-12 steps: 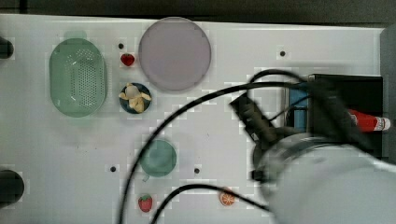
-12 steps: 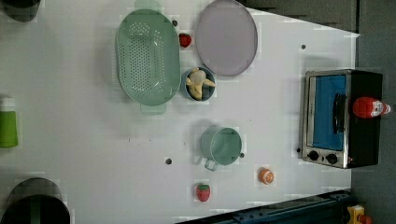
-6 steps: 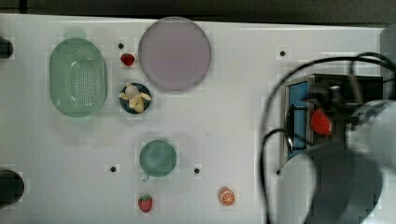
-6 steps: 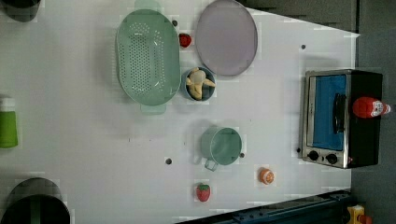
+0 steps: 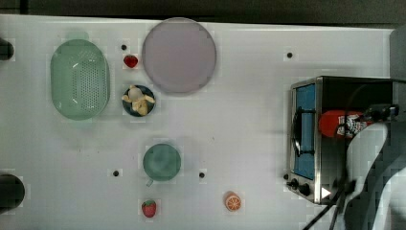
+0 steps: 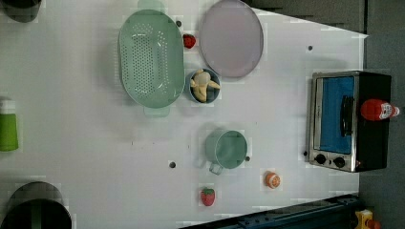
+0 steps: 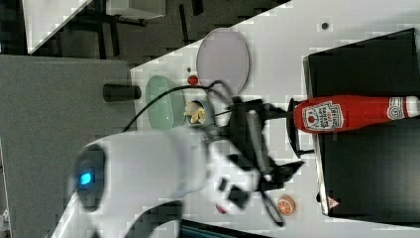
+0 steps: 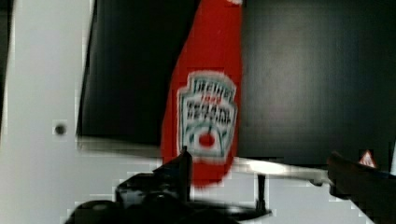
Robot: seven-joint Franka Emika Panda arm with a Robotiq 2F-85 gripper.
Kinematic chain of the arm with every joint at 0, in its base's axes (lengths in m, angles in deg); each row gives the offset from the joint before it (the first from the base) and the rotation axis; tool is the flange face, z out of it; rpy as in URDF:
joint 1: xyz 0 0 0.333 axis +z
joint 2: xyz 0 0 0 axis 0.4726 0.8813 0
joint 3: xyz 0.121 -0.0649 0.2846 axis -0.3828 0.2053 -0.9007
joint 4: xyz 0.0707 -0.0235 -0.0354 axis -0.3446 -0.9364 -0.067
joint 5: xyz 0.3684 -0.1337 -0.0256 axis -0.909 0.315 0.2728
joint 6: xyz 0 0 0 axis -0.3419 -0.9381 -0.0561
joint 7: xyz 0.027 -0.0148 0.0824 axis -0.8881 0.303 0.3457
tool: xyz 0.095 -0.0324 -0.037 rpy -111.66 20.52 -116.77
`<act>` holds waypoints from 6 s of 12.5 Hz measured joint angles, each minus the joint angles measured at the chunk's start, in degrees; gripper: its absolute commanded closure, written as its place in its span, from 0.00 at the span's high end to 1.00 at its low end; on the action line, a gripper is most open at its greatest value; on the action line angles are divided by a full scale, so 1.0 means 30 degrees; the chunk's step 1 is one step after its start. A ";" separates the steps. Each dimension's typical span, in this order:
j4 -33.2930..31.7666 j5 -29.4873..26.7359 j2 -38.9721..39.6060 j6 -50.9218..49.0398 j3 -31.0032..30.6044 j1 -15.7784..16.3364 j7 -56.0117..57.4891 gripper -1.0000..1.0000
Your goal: Pick Ketchup from oven and place it on table.
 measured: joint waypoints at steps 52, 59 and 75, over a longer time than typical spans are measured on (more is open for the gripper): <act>-0.8244 -0.0727 0.3498 0.6281 -0.6705 0.4517 0.0764 0.63; -0.8169 -0.1007 0.5242 0.9880 -0.7087 0.3984 0.0801 1.00; 0.3786 -0.0840 -0.2848 -0.4203 -0.7481 0.4475 0.0753 1.00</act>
